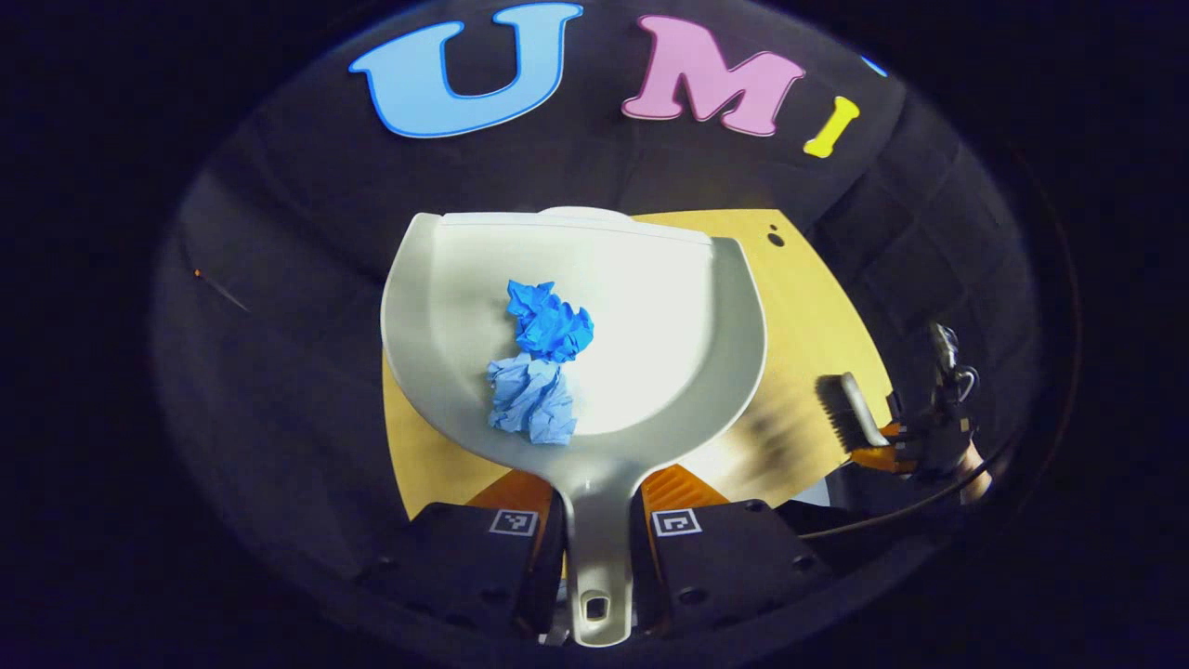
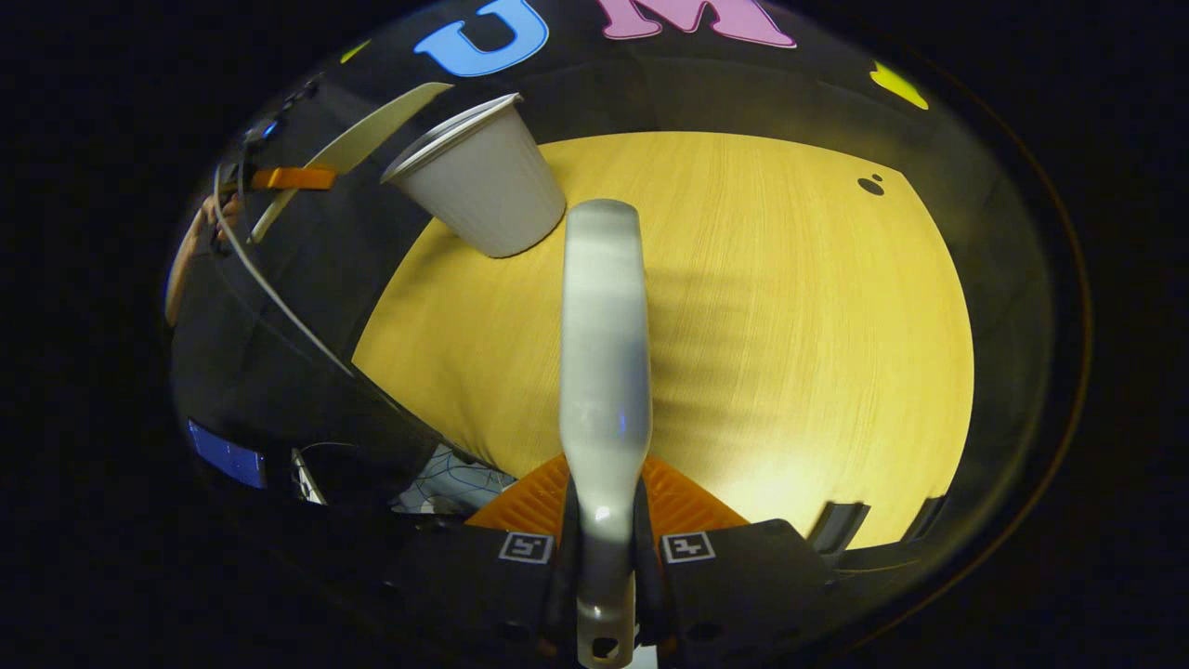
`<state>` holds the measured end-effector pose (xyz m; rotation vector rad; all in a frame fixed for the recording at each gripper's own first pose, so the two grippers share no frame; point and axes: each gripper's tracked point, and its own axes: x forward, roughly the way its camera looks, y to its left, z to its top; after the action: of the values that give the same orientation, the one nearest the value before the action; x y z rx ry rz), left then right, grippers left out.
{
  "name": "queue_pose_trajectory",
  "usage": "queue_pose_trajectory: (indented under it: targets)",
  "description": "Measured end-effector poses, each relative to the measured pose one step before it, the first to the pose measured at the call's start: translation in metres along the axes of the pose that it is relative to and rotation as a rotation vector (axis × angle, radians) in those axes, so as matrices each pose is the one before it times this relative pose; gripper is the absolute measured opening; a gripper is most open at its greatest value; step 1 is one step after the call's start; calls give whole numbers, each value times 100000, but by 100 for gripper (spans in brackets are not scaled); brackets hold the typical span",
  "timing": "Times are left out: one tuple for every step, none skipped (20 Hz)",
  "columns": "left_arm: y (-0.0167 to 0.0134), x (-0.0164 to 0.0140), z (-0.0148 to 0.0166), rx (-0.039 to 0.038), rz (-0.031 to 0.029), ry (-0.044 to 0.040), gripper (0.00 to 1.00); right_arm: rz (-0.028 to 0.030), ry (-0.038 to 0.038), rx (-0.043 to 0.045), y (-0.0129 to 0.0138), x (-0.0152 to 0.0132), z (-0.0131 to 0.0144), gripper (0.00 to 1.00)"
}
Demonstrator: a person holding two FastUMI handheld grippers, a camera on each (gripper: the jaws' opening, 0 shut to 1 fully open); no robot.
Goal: Pick up the small broom and dustpan from the desktop, sweep the trash into the dustpan with the broom, and then empty the trash into the garbage bin.
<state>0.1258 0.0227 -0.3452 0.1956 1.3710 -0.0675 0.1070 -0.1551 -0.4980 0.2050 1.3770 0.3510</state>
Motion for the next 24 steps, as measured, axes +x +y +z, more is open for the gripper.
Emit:
queue_pose_trajectory:
  targets:
    - [79,-38,92,-330,2196,3986,28,1200,-305,890,63,-4,41,29]
    - [-164,141,-21,1761,2559,3474,29,1891,-78,1785,-239,-293,23,28]
    - [112,-203,282,1734,4244,3435,29,1116,123,1525,-291,-128,87,28]
    - [-89,-383,419,3147,4240,2046,29,438,230,389,266,235,-74,28]
    - [-421,-325,164,1662,4014,1893,29,-487,1080,-1088,-144,32,4,28]
    - [-420,-250,54,2956,2484,2075,29,-1382,959,-1619,31,-87,243,29]
    - [-178,-615,-212,3839,2619,3242,28,-1679,-195,-840,-107,5,324,28]
    - [-35,-256,198,4921,2492,2697,29,-538,-750,1114,287,27,219,29]
    - [72,-381,482,4570,3247,2414,29,1178,-531,2662,618,178,-566,29]
    - [604,-116,188,4498,2969,1966,29,1876,-737,3198,378,127,3,29]
    - [226,-124,252,3647,2473,1672,28,1421,-1083,2900,-14,190,-224,28]
    - [87,-281,320,3349,1598,1385,29,567,-433,1871,-215,220,-297,29]
    - [149,-404,241,2921,1119,953,29,-213,-656,979,-153,-96,29,28]
    - [110,-263,141,2799,964,1134,29,-529,-409,648,-248,-79,21,29]
    - [81,82,-66,2335,1338,1297,29,-549,-271,692,-300,-114,-9,28]
    - [123,82,-45,1904,1519,781,29,-616,-347,848,-515,-105,40,29]
    - [176,56,-58,1255,1944,723,28,-351,-13,1035,-529,-72,-54,29]
    - [83,115,-152,536,2321,758,29,-210,-69,1025,-446,-65,77,28]
    - [46,-268,-55,22,2384,761,29,-190,-129,836,-374,-136,17,29]
    - [-16,-74,-111,-245,1514,274,29,-43,-245,394,-277,-91,201,29]
    - [80,67,-3,-742,560,-353,29,-6,-301,54,-37,-86,122,29]
    - [-81,-32,60,-1091,547,-1282,29,-15,-301,168,-195,-23,272,29]
    - [139,248,152,-1193,1262,-2181,29,238,-161,260,-124,-127,185,29]
    - [203,42,196,-2944,2491,-3129,29,386,37,91,-61,-66,292,29]
